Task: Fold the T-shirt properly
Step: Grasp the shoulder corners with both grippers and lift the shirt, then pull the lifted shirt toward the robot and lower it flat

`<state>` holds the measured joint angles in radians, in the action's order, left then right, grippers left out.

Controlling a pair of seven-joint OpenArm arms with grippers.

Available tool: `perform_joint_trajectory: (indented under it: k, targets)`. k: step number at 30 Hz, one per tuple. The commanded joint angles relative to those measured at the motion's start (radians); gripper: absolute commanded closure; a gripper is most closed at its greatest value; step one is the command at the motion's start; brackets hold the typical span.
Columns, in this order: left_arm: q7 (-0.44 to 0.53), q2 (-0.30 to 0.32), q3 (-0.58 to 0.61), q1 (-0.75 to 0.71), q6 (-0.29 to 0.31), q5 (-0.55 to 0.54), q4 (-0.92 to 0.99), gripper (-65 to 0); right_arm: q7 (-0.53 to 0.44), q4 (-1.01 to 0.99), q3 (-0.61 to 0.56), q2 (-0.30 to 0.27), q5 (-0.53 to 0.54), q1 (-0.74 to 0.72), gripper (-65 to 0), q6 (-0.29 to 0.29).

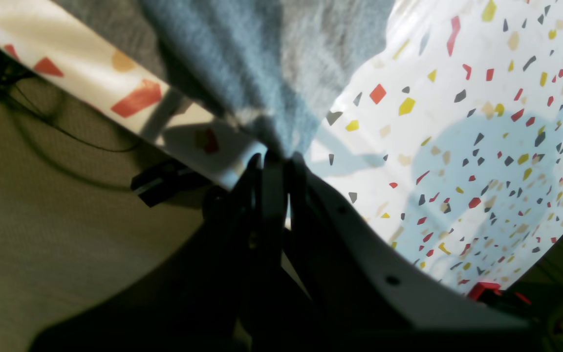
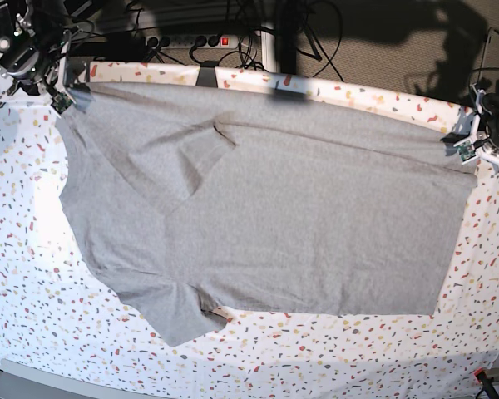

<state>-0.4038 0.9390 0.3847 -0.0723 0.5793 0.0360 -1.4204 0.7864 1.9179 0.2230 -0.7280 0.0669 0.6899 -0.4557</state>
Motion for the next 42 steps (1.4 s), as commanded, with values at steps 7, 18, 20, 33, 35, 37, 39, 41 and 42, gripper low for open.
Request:
perform_joint_trajectory:
  k: [7,18,20,33,35,37,39,41,42]
  targets:
    - [-0.085,0.028,-0.011,0.006,-0.003,0.011,-0.007,0.0,0.016,0.013,0.013,0.002,-0.002,0.000,0.0,0.015]
    - [-0.251,0.051,-0.011,0.009,-0.003,0.007,-0.018,-27.6,0.018,0.014,0.013,0.002,-0.002,-0.027,-28.9,0.015]
    - [-0.251,0.086,-0.011,0.012,-0.003,-0.017,-0.028,-27.6,0.014,0.014,0.014,0.002,-0.002,-0.058,-28.9,0.015]
    - [-0.003,0.135,-0.192,0.183,-0.003,-0.339,0.023,-27.6,-0.026,-0.093,0.013,0.051,0.128,-0.397,-28.9,0.023]
    - [0.071,0.080,-0.206,0.232,-0.002,-0.361,0.075,-27.5,-0.058,-0.159,0.013,0.084,0.163,-0.461,-28.9,0.023]
    - [0.134,0.020,-0.206,0.280,-0.002,-0.366,0.135,-27.5,-0.081,-0.222,0.013,0.111,0.186,-0.525,-28.9,0.022]
    - [0.171,-0.041,-0.206,0.332,-0.002,-0.407,0.207,-27.5,-0.083,-0.275,0.012,0.130,0.212,-0.589,-28.9,0.021]
    - [0.180,-0.105,-0.206,0.394,-0.002,-0.451,0.291,-27.5,-0.081,-0.325,0.012,0.139,0.251,-0.650,-28.9,0.013]
    - [0.180,-0.136,-0.206,0.430,0.000,-0.465,0.339,-27.5,-0.079,-0.350,0.011,0.143,0.269,-0.676,-28.9,0.008]
